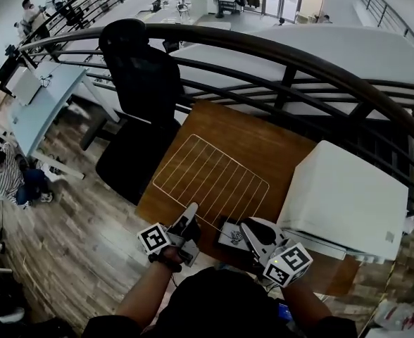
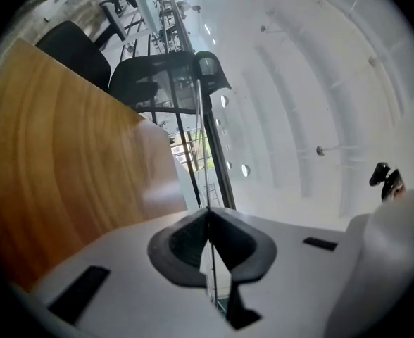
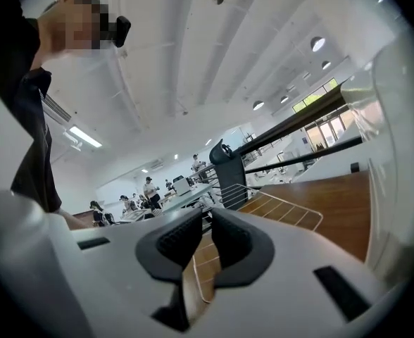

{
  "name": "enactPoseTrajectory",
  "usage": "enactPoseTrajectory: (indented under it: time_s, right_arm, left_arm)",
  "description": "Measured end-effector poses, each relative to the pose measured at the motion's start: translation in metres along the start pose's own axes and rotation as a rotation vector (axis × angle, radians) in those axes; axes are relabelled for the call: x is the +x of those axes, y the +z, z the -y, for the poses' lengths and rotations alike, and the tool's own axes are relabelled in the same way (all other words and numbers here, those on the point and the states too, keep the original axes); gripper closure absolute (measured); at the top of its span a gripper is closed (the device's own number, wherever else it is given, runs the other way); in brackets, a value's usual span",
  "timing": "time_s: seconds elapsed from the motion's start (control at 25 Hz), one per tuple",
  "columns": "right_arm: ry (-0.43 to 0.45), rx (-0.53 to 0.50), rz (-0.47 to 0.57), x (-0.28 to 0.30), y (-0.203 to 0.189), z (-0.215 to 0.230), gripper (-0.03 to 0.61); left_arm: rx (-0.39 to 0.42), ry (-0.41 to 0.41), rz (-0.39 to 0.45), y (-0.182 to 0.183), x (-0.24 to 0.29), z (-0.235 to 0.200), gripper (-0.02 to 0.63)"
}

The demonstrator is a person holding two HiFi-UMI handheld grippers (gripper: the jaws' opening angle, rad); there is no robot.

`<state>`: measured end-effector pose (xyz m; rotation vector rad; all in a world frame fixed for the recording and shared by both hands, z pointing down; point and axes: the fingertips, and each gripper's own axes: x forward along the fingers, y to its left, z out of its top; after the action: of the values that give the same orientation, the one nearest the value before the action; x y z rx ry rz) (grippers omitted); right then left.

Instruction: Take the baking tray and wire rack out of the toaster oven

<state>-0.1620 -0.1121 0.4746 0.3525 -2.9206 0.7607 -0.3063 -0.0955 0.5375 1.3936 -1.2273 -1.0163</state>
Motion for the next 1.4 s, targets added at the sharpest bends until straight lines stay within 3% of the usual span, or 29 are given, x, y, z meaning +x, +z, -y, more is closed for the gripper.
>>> enactPoseTrajectory:
  time_s: [0.16, 0.44, 0.68, 1.4]
  right_arm:
    - [0.005, 0.007, -0.025, 0.009, -0.011, 0.021, 0.54]
    - [-0.018, 0.017, -0.094, 0.025, -0.014, 0.02, 0.54]
    - [-0.118, 0.058, -0.099, 0.038, -0.022, 0.034, 0.541]
    - [-0.256, 0.08, -0.063, 0.07, -0.016, 0.049, 0.541]
  left_arm:
    - [-0.006, 0.029, -0.001, -0.001, 0.024, -0.019, 0.601]
    - [-0.055, 0.104, -0.02, 0.005, 0.042, -0.042, 0.601]
    - [-0.096, 0.131, -0.062, 0.018, 0.053, -0.061, 0.601]
    - [-0.092, 0.119, -0.209, 0.045, 0.1, -0.085, 0.601]
